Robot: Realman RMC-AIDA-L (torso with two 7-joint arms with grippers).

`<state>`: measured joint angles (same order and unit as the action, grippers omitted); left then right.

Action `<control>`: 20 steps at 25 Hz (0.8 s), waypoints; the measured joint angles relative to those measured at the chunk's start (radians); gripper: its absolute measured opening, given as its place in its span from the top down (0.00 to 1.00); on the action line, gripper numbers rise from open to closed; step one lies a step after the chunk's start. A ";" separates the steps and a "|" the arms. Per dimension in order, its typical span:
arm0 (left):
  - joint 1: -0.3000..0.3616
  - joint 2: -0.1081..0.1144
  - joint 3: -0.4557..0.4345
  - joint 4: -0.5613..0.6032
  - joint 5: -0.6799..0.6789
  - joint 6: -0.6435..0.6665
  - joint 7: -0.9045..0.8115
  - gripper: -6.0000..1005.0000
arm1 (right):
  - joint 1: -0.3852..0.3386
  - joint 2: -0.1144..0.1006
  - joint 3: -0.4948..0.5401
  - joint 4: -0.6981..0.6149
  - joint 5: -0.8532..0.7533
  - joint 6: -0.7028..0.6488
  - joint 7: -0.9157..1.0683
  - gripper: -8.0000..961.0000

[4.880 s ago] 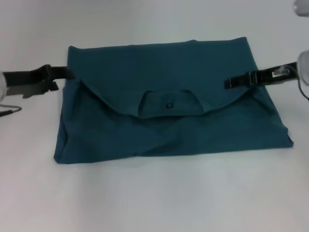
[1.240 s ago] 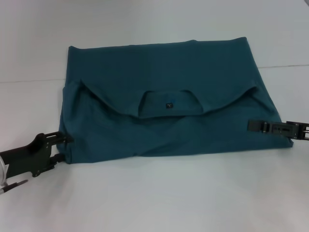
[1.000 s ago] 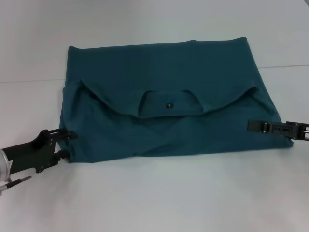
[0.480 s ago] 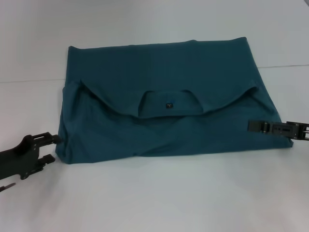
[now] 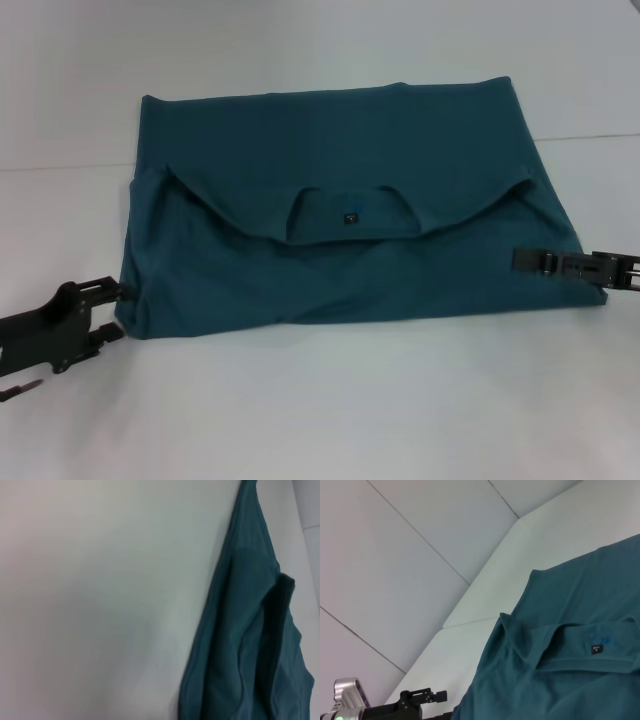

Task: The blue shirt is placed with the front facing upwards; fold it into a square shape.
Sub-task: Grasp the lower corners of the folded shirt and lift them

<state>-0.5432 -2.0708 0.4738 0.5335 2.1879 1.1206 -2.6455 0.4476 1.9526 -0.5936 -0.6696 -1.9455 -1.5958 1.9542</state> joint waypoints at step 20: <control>-0.062 0.004 0.129 0.006 0.016 -0.025 -0.022 0.37 | -0.015 -0.006 0.000 0.012 0.000 -0.007 -0.010 0.19</control>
<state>-0.6049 -2.0666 0.6033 0.5394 2.2034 1.0957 -2.6671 0.4331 1.9465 -0.5937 -0.6580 -1.9458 -1.6025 1.9438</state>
